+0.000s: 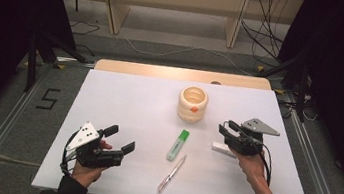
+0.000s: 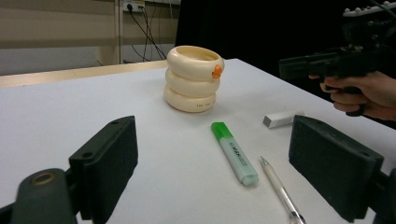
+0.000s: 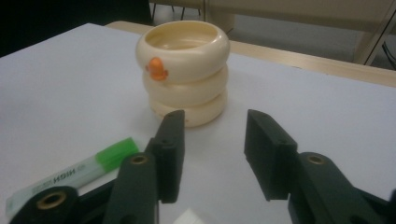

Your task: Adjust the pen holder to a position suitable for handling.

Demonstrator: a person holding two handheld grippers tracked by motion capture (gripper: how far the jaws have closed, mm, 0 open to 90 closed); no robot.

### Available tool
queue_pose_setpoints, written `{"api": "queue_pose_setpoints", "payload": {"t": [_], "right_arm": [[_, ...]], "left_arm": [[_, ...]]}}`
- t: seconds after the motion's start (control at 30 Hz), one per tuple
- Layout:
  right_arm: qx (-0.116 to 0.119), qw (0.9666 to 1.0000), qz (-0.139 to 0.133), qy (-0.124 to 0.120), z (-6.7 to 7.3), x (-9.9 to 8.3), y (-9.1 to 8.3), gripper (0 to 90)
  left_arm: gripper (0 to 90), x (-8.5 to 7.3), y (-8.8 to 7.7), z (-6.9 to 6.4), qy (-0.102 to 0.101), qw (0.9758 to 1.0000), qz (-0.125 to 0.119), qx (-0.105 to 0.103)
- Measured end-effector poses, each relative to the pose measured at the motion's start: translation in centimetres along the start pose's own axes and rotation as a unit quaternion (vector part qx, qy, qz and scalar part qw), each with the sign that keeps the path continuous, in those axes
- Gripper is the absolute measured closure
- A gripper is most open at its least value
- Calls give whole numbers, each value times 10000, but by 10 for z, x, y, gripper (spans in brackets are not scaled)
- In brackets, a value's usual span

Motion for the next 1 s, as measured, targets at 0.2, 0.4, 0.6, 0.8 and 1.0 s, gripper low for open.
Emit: {"api": "queue_pose_setpoints", "payload": {"t": [0.2, 0.4, 0.6, 0.8, 1.0], "right_arm": [[-113, 9996, 30, 239, -16, 13, 21, 785], [-120, 9989, 275, 350, -26, 18, 44, 900], [-81, 9979, 497, 397, -33, 20, 64, 900], [-82, 9973, 615, 405, -36, 25, 76, 900], [-113, 9961, 801, 340, -38, 29, 93, 900]], "left_arm": [[153, 0, 0, 1, 5, 10000, -3, 1], [153, 1, 0, 1, -16, 10000, -15, -8], [153, 1, 0, 2, -62, 10000, -26, -12], [153, 1, 0, 2, -73, 10000, -26, -14], [153, 0, 0, 3, -83, 10000, -5, -3]]}}
Point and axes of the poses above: each handheld gripper's, and its own axes: y roughly forward along the jaws, x roughly out of its top, z roughly to its left, the point moved 7 cm from there along y, roughly forward along the jaws, and after that the axes turned 2 degrees about z, right-handed, at the moved point
